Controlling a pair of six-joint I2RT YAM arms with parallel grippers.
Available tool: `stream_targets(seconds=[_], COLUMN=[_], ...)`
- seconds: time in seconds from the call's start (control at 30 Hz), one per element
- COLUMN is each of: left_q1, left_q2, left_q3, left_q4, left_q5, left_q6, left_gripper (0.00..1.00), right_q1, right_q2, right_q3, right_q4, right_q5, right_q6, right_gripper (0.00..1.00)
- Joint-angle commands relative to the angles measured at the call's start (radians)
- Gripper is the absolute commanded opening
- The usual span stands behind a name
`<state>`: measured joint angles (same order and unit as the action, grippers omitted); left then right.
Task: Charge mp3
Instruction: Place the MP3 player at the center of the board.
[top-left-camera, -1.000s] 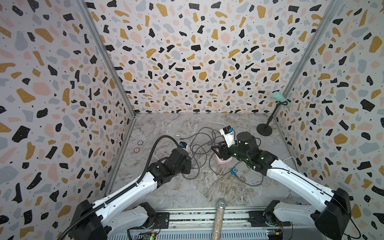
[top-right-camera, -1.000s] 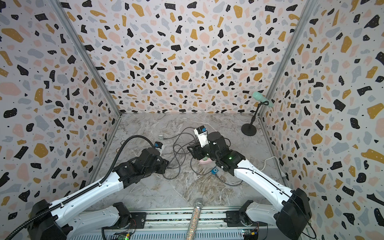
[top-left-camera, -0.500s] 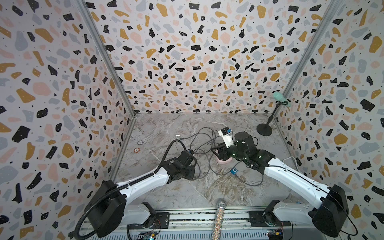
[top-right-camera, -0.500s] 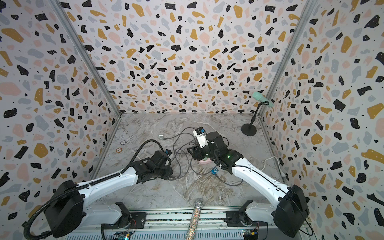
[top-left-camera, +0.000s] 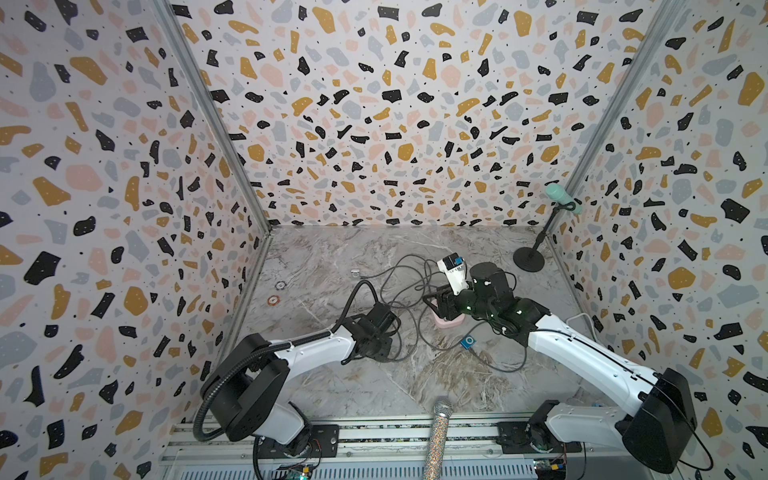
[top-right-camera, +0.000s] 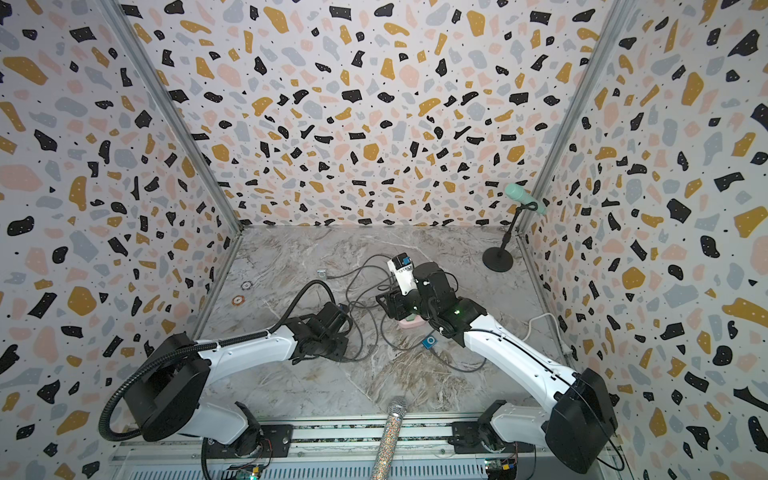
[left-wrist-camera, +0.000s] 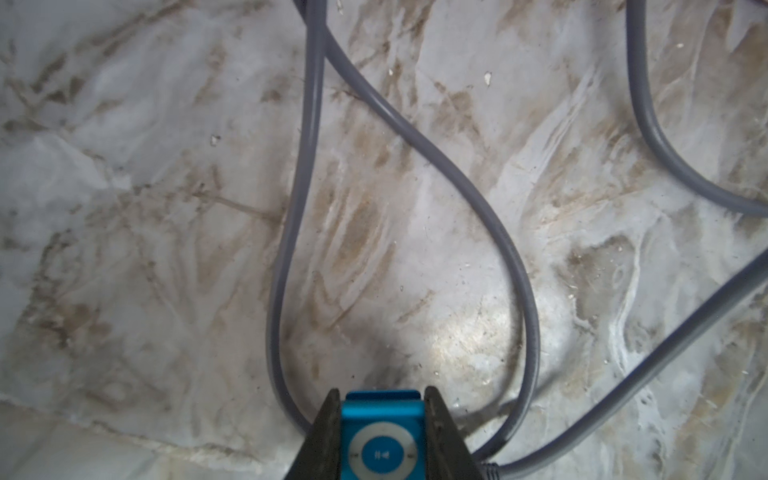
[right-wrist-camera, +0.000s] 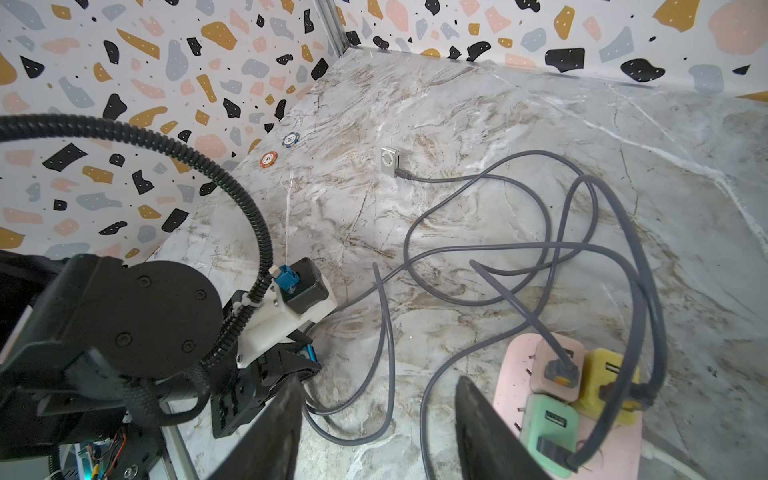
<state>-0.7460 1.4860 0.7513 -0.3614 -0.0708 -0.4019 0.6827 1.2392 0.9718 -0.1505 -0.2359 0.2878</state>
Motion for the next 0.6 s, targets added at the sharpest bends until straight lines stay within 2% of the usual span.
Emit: stream_targets(seconds=[0.0,0.27,0.4,0.57], left_q1=[0.005,0.024,0.085,0.15], left_q2=[0.023,0.068,0.047,0.011], left_q3=[0.031,0.008,-0.052,-0.108], left_q4=[0.031,0.021,0.05,0.024], left_q5=[-0.021,-0.102,-0.058,-0.086], left_q6=[0.018,-0.036,-0.083,-0.113], left_gripper=[0.16,0.16,0.17,0.19], right_q1=[-0.004,-0.004,-0.004,-0.004], right_q2=[-0.001,0.0,0.0,0.0], right_q3=[0.012,0.007,0.008,0.011], right_q4=[-0.008,-0.006,-0.009,-0.008], right_q5=[-0.014,-0.022,-0.023,-0.023], right_q6=[-0.007,0.005,0.006,0.007], right_gripper=[0.59,0.59,0.59,0.59])
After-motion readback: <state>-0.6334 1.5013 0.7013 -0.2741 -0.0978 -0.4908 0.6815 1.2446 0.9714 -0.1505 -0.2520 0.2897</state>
